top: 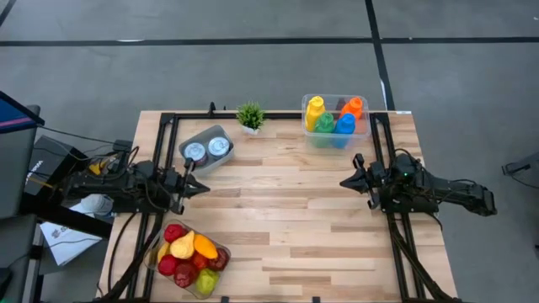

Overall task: Pick & Place Food Item
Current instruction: Return to Home Position

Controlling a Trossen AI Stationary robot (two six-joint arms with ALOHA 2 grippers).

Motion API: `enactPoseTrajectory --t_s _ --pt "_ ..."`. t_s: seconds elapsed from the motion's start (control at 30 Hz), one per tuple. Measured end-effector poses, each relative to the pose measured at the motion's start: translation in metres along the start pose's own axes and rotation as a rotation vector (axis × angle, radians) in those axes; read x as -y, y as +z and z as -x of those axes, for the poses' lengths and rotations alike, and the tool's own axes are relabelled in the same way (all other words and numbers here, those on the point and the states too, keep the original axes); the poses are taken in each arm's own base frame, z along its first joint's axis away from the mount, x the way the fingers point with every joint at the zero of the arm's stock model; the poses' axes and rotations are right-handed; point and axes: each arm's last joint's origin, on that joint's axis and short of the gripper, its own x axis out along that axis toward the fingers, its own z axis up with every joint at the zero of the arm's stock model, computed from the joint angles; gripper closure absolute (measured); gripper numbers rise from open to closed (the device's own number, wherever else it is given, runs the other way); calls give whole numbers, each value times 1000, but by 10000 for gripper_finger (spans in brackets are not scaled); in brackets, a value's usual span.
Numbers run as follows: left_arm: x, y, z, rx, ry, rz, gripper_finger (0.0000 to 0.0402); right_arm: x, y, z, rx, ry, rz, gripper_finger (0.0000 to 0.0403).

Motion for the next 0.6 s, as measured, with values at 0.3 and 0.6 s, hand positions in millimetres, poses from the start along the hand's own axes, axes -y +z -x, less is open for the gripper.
enactPoseTrajectory --t_s 0.3,0.6 --pt "0 1 0 15 21 2 401 0 0 0 -3 0 -1 403" --pt "0 6 -1 60 26 -3 401 0 0 0 -3 0 -1 403"
